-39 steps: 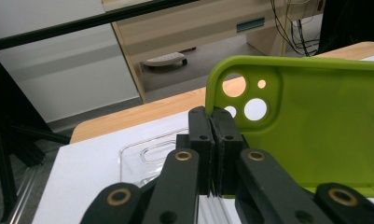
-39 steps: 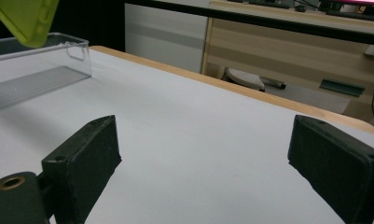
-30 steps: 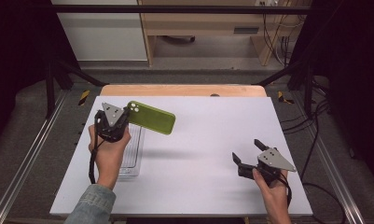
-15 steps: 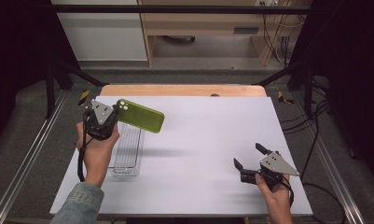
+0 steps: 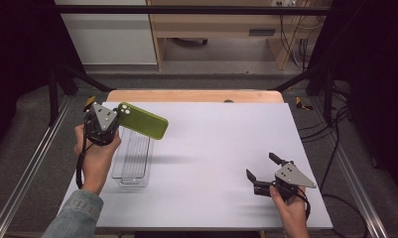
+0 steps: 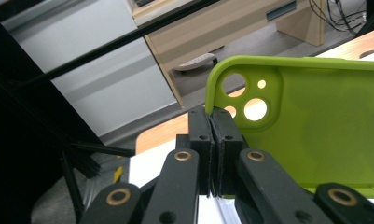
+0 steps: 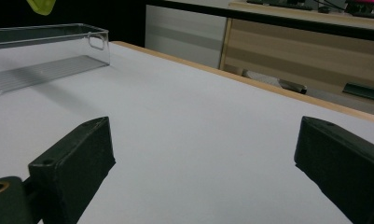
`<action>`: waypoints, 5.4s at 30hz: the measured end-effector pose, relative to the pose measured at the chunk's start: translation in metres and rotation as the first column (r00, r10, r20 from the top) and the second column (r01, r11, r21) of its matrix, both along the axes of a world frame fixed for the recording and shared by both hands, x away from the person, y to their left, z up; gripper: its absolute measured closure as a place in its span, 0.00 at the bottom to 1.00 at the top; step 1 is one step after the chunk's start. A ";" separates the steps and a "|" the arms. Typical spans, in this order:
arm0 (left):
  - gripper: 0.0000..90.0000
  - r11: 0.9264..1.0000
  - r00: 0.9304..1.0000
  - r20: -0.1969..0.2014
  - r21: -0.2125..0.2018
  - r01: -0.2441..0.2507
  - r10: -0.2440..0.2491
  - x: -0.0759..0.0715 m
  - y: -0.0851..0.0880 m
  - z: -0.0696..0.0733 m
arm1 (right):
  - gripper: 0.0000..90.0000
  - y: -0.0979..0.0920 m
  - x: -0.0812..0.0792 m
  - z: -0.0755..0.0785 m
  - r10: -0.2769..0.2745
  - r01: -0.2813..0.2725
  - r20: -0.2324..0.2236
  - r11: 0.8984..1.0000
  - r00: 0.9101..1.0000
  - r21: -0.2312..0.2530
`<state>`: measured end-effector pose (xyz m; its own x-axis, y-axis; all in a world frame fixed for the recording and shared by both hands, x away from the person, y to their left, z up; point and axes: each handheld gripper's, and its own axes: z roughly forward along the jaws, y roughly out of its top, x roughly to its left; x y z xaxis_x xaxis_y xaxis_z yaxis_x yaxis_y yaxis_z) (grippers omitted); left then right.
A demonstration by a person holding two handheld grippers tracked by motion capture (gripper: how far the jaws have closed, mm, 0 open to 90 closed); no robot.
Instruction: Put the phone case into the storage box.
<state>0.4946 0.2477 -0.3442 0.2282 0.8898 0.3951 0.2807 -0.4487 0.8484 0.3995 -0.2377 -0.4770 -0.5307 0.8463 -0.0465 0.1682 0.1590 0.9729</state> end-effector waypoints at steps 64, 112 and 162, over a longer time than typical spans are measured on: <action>0.98 0.921 0.998 0.064 0.389 -0.018 -0.007 0.012 0.036 0.004 | 0.05 0.005 -0.001 -0.002 0.082 -0.084 0.029 0.995 0.996 0.063; 0.98 0.813 0.995 0.076 0.583 0.010 -0.066 0.023 0.018 -0.010 | 0.05 0.017 -0.001 -0.004 0.094 -0.095 0.048 0.995 0.994 0.013; 0.98 0.661 0.989 0.035 0.747 0.069 -0.143 0.052 -0.013 -0.048 | 0.05 0.020 -0.002 -0.005 0.104 -0.104 0.058 0.995 0.993 -0.007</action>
